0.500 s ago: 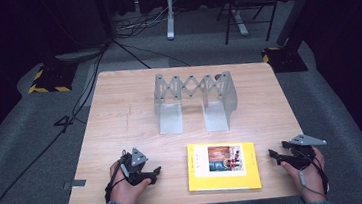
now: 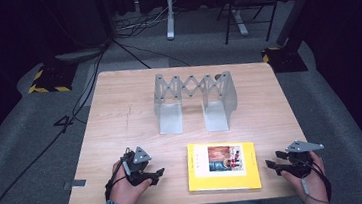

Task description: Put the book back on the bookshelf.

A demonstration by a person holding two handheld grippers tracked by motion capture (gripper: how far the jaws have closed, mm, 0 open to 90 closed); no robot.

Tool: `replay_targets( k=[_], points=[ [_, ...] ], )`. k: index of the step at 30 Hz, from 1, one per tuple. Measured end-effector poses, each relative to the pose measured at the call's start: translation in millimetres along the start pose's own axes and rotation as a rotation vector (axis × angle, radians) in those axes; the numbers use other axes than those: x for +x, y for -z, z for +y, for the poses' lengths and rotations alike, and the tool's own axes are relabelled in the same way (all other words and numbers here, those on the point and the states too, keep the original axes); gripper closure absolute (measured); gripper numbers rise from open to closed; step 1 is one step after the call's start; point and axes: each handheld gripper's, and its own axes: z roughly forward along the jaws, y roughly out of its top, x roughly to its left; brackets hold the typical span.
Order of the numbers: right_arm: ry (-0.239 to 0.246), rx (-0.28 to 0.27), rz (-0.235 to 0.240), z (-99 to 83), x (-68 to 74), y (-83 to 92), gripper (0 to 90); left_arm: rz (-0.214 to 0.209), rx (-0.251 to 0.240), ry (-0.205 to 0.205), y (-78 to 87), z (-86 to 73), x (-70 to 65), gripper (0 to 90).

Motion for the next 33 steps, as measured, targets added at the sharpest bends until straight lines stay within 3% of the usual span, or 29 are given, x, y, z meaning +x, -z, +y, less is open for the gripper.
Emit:
replay_targets(
  k=[6, 10, 11, 15, 18, 24, 33],
  points=[
    [-0.046, -0.019, 0.010, -12.6, 7.2, 3.8, 39.4, -0.074, 0.003, -0.011, -12.0, 23.0, -15.7, 28.6],
    [-0.069, -0.050, 0.022, -14.8, 10.6, 1.8, 36.9, -0.093, 0.002, -0.019, -18.6, 29.8, -19.9, 27.7],
    [-0.032, -0.043, -0.010, -14.6, 14.5, 0.8, 37.2, -0.102, -0.006, -0.021, -22.1, 33.7, -21.8, 27.2],
    [0.019, -0.050, -0.053, -16.1, 20.0, -1.0, 37.1, -0.131, -0.038, 0.009, -27.0, 38.8, -23.4, 26.5],
    [0.029, -0.090, -0.040, -21.0, 19.3, -1.6, 37.1, -0.147, -0.037, 0.019, -35.5, 44.8, -28.3, 27.1],
    [0.031, -0.128, -0.043, -24.0, 20.0, -3.9, 37.1, -0.162, -0.005, -0.008, -50.9, 51.2, -37.0, 27.1],
    [0.032, -0.146, -0.037, -24.1, 23.7, -6.7, 37.1, -0.167, 0.019, 0.006, -68.5, 59.4, -43.4, 27.5]
  ],
)
